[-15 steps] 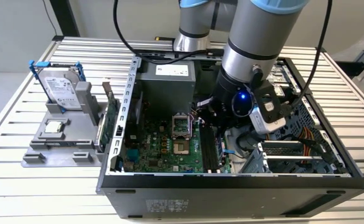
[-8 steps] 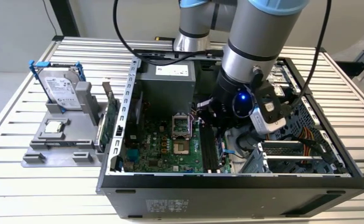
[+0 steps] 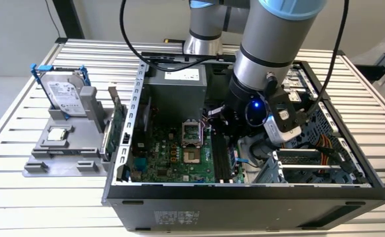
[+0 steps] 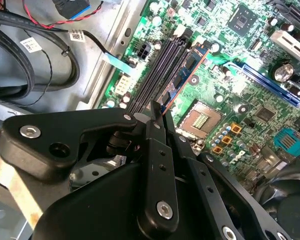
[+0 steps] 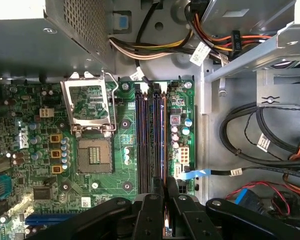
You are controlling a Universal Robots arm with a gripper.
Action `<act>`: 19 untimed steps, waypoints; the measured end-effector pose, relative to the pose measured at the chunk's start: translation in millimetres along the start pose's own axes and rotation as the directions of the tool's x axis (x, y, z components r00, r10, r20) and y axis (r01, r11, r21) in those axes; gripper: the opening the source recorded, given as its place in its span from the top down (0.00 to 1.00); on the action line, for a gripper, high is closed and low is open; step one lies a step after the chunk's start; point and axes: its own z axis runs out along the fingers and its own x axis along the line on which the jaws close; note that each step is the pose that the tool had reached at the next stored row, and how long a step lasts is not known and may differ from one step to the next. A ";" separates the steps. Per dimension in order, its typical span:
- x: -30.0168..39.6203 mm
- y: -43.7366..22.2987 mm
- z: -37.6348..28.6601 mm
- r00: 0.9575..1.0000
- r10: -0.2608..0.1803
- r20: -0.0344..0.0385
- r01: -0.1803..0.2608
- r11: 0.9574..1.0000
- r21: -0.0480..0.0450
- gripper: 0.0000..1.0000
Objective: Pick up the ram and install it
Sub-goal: 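Insert the ram into the slot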
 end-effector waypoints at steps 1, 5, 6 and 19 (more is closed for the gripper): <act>0.0 0.0 0.0 1.000 0.000 0.000 0.000 1.000 0.000 1.00; 0.0 0.0 0.1 1.000 0.000 0.000 0.000 1.000 0.000 1.00; 0.0 0.0 0.1 1.000 0.000 0.000 0.000 1.000 0.000 1.00; -1.5 0.2 7.1 1.000 0.000 0.000 0.000 1.000 0.000 1.00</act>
